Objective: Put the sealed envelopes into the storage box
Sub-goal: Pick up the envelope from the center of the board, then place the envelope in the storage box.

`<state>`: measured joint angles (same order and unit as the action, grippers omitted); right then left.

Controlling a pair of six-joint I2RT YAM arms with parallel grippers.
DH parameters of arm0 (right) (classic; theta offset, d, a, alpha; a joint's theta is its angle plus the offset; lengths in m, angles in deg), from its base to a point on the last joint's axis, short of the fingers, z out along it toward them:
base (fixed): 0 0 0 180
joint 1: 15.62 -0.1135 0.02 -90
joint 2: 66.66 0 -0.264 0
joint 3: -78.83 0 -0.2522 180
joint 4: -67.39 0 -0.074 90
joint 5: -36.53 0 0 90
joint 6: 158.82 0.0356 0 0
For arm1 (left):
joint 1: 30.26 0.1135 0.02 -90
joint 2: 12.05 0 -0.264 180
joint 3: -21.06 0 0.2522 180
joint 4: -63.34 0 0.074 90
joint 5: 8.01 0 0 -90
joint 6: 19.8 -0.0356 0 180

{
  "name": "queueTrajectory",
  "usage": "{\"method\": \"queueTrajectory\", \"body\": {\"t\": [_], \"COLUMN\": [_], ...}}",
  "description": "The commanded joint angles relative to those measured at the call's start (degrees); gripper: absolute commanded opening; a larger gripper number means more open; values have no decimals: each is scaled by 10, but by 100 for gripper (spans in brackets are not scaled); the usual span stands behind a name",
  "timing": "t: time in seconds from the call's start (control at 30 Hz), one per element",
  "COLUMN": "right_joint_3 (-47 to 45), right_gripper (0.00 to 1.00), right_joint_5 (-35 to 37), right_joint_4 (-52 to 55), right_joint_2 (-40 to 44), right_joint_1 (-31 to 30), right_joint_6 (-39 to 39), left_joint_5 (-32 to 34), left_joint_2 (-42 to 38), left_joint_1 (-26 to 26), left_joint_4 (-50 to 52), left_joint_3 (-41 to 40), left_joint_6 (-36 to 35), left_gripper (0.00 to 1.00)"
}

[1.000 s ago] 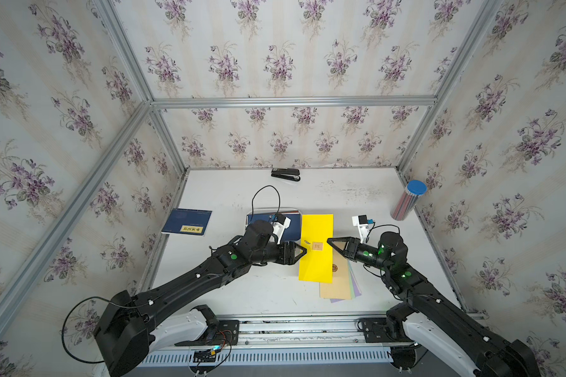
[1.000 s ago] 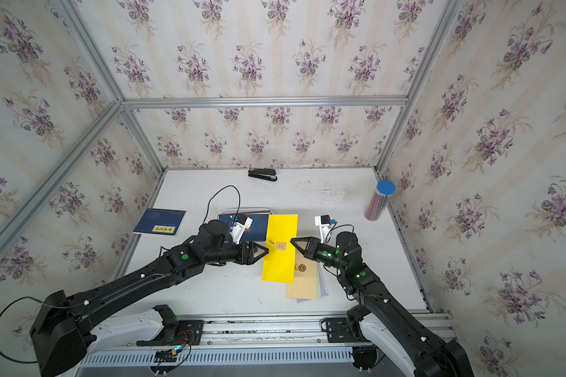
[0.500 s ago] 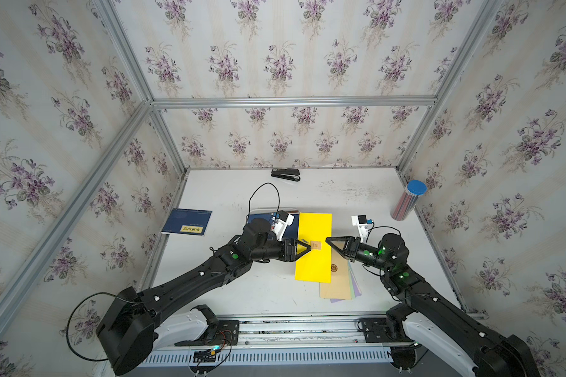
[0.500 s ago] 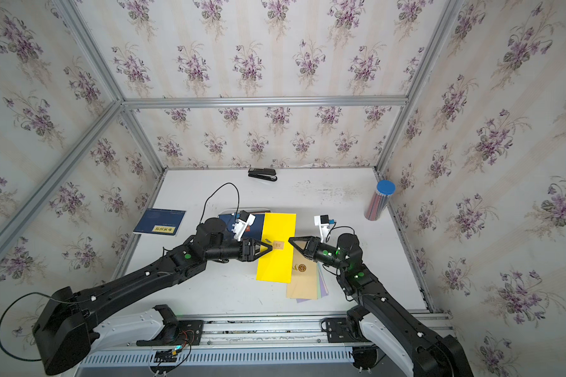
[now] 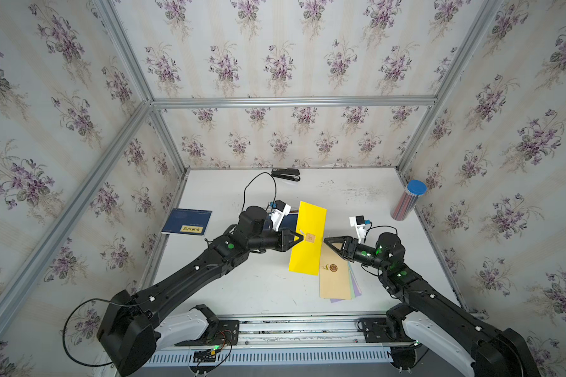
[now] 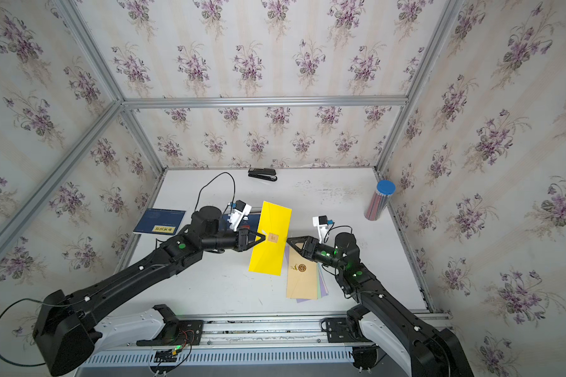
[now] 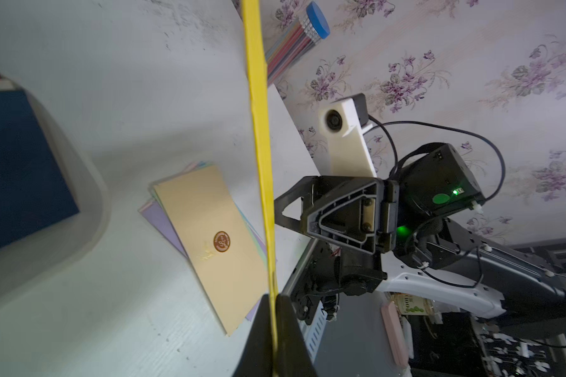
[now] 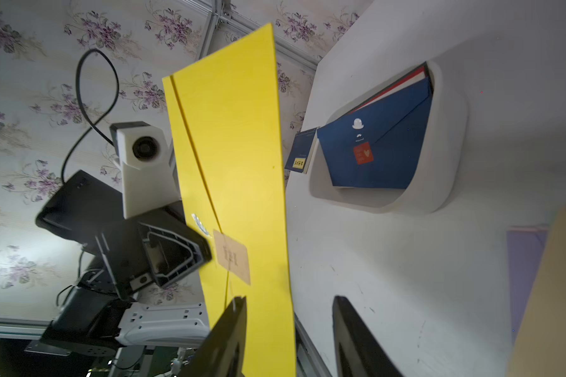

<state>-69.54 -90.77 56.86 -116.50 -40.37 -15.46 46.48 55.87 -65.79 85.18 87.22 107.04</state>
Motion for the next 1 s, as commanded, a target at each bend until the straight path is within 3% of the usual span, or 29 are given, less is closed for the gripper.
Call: {"method": "queueTrajectory", "body": {"t": [0.0, 0.13, 0.3, 0.4, 0.53, 0.77, 0.97], "right_joint_3": [2, -21, -49, -52, -54, -71, -68], "right_gripper": [46, 46, 46, 45, 45, 45, 45], "right_joint_5": [57, 72, 85, 81, 83, 88, 87], "right_joint_4": [93, 92, 56, 59, 78, 82, 91], "right_joint_2": [2, 6, 8, 8, 21, 45, 50], "right_joint_1": [8, 14, 16, 16, 16, 17, 16], "right_joint_6": [-137, -169, -159, -161, -173, -168, -168], "left_joint_5": [-1, 74, 177, 194, 246, 208, 193], "left_joint_2": [18, 64, 117, 157, 218, 289, 346], "left_joint_1": [56, 81, 81, 79, 80, 79, 78], "left_joint_4": [237, 417, 511, 550, 590, 597, 590], "left_joint_3": [85, 224, 340, 367, 413, 441, 464], "left_joint_6": [-189, -356, -563, -722, -799, -899, -925], "left_gripper": [0, 0, 0, 0, 0, 0, 0]}}
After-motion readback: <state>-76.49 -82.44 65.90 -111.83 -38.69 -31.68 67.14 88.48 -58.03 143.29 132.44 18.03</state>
